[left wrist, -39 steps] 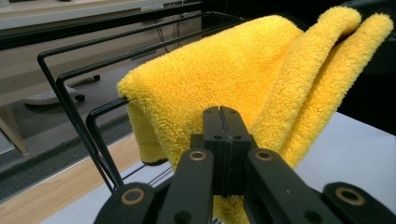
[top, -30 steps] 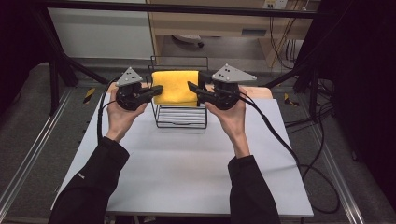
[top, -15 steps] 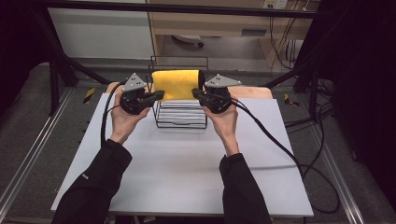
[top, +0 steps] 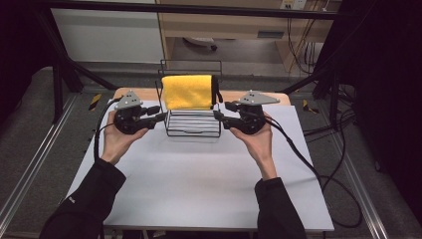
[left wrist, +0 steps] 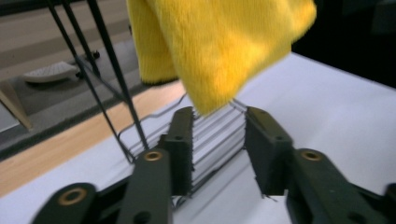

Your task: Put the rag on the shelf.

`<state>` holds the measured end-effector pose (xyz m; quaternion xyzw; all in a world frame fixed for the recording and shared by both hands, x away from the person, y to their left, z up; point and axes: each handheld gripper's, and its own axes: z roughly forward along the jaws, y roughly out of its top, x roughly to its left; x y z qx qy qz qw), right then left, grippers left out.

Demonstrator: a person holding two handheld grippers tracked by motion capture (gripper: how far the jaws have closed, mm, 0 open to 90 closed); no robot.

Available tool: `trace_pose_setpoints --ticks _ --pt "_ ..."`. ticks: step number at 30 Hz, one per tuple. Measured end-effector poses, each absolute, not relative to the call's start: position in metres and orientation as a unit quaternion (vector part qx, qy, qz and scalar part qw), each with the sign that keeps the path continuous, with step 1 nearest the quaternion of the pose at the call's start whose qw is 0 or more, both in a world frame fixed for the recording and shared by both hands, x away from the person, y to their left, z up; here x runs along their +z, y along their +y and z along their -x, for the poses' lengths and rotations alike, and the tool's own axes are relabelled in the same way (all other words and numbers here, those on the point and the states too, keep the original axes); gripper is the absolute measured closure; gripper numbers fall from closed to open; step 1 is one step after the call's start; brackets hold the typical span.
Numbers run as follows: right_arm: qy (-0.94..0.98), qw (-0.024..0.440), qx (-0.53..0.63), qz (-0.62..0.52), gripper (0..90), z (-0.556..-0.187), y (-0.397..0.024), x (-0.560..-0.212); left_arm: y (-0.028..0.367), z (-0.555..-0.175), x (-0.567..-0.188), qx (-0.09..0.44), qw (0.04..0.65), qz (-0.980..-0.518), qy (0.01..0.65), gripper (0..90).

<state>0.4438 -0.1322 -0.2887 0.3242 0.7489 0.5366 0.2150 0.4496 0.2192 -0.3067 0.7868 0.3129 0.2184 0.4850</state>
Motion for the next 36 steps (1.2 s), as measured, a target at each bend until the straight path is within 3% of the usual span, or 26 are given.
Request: trace_pose_setpoints --ticks 6,16,20,36 --pt "0.759 0.205 0.512 -0.345 21.6 -0.439 -0.156 -0.306 0.233 -0.441 -0.330 0.205 0.460 -0.800 0.326 40.0" --pt "0.765 0.173 0.493 -0.376 6.8 -0.427 -0.193 -0.342 0.250 -0.423 -0.375 0.195 0.445 -0.806 0.339 13.3" --pt "0.770 0.162 0.484 -0.383 4.9 -0.422 -0.204 -0.361 0.257 -0.416 -0.389 0.189 0.445 -0.803 0.348 9.3" --pt "0.769 0.140 0.464 -0.417 0.6 -0.391 -0.251 -0.423 0.287 -0.389 -0.434 0.178 0.438 -0.805 0.358 9.2"
